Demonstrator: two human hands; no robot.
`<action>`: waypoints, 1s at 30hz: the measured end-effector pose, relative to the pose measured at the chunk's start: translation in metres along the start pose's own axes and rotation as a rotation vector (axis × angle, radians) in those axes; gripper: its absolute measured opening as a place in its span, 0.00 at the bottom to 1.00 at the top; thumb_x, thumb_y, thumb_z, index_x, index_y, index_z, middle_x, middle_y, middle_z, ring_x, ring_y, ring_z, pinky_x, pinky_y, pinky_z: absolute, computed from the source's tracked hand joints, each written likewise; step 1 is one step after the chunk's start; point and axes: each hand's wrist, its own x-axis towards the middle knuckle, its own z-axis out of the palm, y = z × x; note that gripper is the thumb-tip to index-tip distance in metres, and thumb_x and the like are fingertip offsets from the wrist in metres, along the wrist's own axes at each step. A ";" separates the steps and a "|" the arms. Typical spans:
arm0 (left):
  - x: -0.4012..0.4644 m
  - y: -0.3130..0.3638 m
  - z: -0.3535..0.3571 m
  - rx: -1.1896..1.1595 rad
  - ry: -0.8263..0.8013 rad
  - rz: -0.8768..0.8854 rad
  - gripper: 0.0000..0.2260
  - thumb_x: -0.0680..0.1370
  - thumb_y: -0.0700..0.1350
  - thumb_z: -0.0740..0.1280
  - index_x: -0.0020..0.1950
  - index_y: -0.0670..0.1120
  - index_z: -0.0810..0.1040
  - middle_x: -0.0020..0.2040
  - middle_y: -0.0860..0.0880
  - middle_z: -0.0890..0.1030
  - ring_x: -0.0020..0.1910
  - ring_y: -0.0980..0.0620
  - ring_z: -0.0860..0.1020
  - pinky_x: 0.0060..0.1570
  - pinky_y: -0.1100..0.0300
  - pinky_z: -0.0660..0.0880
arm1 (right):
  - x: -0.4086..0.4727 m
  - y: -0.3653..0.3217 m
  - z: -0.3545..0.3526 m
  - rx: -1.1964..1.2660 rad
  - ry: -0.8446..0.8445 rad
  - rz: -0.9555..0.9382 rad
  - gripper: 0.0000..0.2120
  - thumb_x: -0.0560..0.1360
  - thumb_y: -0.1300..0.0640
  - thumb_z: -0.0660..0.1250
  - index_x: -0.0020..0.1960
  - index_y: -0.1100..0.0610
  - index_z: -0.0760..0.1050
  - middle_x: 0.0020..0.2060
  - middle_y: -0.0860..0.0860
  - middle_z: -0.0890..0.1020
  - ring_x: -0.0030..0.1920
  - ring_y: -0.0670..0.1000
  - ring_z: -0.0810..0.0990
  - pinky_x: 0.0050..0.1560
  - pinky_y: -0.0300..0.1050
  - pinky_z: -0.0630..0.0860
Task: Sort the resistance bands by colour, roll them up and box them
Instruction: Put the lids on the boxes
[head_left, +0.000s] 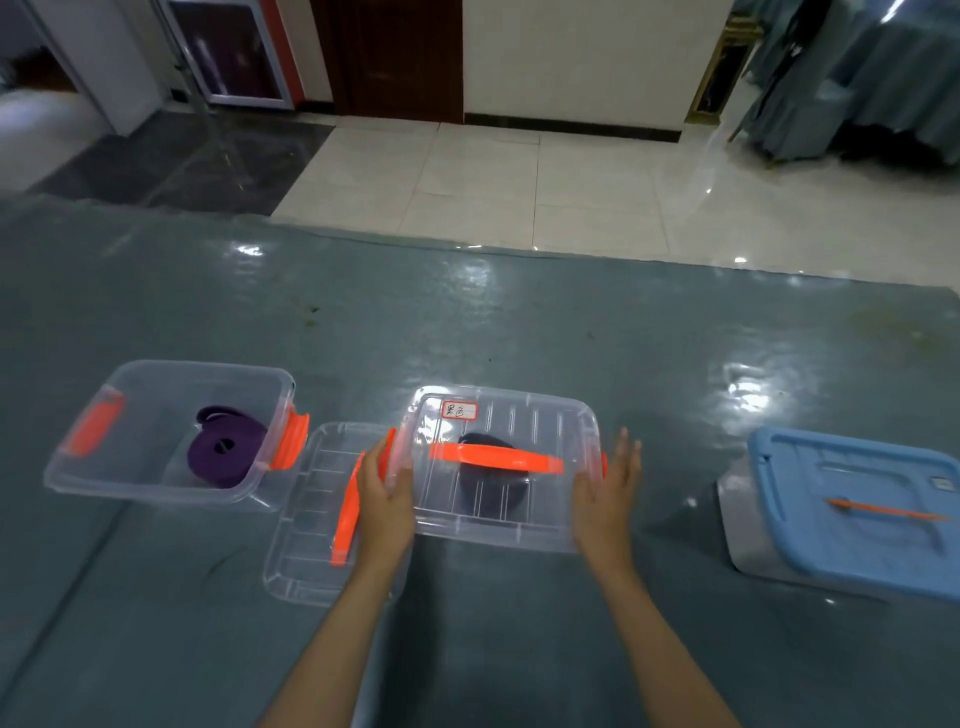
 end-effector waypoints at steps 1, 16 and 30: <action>-0.001 0.000 0.001 -0.066 0.019 -0.059 0.22 0.84 0.45 0.65 0.78 0.52 0.67 0.75 0.46 0.72 0.73 0.44 0.72 0.74 0.40 0.69 | -0.001 -0.003 -0.001 0.140 -0.018 0.174 0.35 0.83 0.55 0.64 0.84 0.54 0.49 0.84 0.54 0.52 0.83 0.54 0.52 0.79 0.49 0.53; -0.021 0.023 0.004 0.114 0.229 0.202 0.15 0.81 0.35 0.69 0.67 0.44 0.83 0.66 0.48 0.83 0.66 0.50 0.81 0.69 0.53 0.75 | -0.015 -0.008 -0.003 -0.059 0.171 -0.072 0.21 0.84 0.52 0.64 0.75 0.42 0.72 0.55 0.58 0.86 0.54 0.60 0.84 0.53 0.51 0.80; -0.102 0.021 -0.080 0.896 -0.077 0.484 0.10 0.78 0.44 0.63 0.56 0.45 0.81 0.53 0.44 0.84 0.52 0.38 0.81 0.47 0.46 0.79 | -0.106 -0.004 -0.058 -0.516 -0.090 -0.556 0.12 0.73 0.62 0.71 0.56 0.53 0.81 0.52 0.50 0.83 0.52 0.57 0.82 0.47 0.54 0.80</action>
